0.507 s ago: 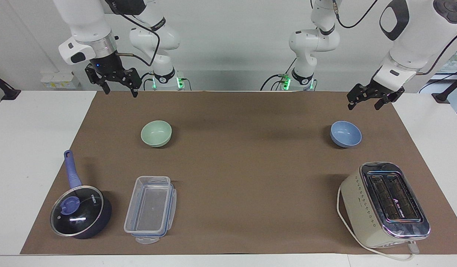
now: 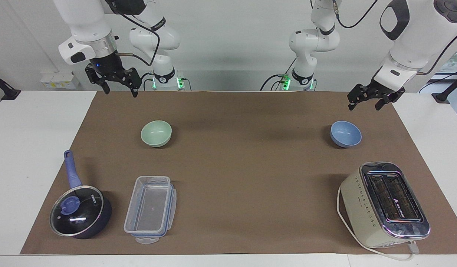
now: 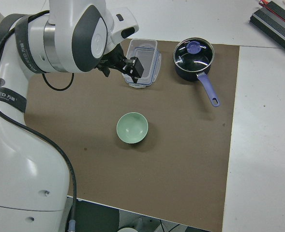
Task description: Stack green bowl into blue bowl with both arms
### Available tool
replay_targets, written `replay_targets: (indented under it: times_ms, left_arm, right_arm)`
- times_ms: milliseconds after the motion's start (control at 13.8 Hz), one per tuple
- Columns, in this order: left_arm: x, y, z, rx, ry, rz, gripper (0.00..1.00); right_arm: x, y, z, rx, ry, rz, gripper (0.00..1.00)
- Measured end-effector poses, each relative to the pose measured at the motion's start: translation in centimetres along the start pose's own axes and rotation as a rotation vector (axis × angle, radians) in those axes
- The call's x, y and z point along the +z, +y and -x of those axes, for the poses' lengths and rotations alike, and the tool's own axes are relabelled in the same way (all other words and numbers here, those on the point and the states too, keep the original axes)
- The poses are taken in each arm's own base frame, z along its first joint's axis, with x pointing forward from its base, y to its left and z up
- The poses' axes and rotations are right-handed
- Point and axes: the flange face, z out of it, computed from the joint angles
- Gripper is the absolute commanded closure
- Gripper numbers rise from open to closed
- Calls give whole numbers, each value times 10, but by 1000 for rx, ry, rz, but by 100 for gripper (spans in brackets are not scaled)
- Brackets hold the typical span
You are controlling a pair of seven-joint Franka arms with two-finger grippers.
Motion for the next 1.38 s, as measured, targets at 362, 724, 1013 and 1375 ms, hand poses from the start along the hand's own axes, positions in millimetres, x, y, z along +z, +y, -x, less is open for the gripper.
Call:
replay_targets:
  times_ms: [362, 724, 1013, 1375]
  left_arm:
    - [2, -2, -1, -3, 7, 0, 0]
    - [10, -10, -3, -17, 6, 1, 0]
    - [17, -22, -6, -12, 18, 1, 0]
    - [29, -37, -6, -14, 11, 2, 0]
  right_arm:
    - [0, 0, 0, 0, 0, 0, 0]
    - [0, 0, 0, 0, 0, 0, 0]
    - [0, 0, 0, 0, 0, 0, 0]
    - [0, 0, 0, 0, 0, 0, 0]
